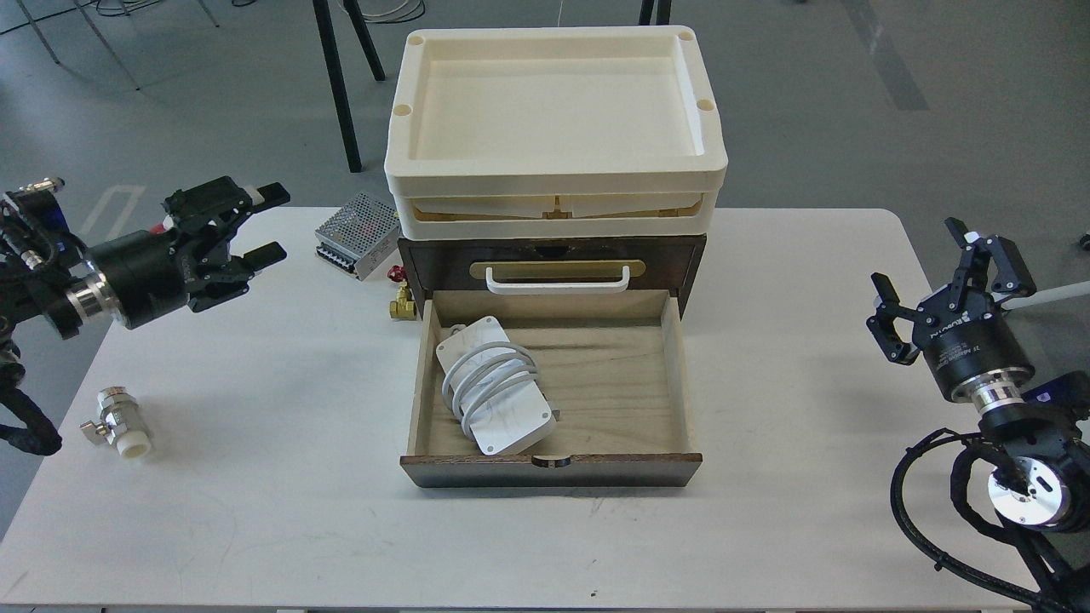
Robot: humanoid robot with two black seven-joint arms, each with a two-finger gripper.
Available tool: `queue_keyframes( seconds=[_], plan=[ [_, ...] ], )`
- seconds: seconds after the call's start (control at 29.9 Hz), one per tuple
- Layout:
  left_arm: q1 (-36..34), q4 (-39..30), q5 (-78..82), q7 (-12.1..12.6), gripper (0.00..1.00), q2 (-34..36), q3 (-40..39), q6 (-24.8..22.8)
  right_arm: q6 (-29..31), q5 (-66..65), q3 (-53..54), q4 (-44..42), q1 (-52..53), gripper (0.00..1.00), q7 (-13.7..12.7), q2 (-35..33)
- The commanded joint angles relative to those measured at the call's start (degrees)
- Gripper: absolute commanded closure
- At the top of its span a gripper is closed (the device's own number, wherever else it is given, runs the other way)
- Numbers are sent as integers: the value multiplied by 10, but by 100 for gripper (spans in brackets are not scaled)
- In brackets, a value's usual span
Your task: Put charging cable into cabinet
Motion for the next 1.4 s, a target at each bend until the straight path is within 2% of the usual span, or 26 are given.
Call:
queue_keyframes(
  seconds=[0.0, 0.33, 0.57, 0.77, 1.37],
  plan=[
    [31, 30, -105, 0, 3, -14, 0, 0, 0, 0, 0, 0, 0, 1, 0, 0],
    [40, 104, -269, 0, 3, -122, -26, 0, -1, 0, 0, 0, 0, 1, 0, 2],
    [43, 232, -288, 0, 3, -213, -50, 0, -1, 0, 0, 0, 1, 1, 0, 2],
    [48, 261, -288, 0, 3, -216, -74, 0, -1, 0, 1, 0, 1, 1, 1, 2],
    [60, 264, -290, 0, 3, -220, -76, 0, -1, 1, 1, 1, 1, 1, 0, 2]
  ],
)
